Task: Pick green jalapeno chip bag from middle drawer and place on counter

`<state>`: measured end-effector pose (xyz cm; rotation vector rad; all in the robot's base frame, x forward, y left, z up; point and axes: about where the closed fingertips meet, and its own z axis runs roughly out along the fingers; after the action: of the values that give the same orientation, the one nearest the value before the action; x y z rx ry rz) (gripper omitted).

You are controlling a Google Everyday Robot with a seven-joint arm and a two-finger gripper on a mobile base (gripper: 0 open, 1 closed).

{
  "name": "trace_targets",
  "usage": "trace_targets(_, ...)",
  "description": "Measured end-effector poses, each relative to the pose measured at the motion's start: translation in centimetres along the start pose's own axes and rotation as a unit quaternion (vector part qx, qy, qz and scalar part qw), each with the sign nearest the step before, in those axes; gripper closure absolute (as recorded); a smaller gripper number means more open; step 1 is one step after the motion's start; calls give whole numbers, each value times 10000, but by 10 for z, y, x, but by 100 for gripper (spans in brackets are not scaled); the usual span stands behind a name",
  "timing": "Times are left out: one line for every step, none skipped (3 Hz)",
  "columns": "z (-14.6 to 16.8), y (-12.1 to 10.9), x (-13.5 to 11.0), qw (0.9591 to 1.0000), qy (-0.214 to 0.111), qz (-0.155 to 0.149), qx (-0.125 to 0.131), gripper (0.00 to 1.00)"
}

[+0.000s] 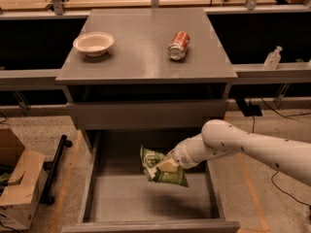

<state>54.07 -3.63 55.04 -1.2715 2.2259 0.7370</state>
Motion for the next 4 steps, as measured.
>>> trace_targets(-35, 28, -30, 9985, 76, -536, -127, 100)
trace_targets(-62, 42, -52, 9961, 86, -847, -240, 100)
trace_targets(-97, 58, -91, 9919, 152, -1252, -172, 100)
trace_targets(-150, 68, -149, 9845, -33, -1724, 307, 100)
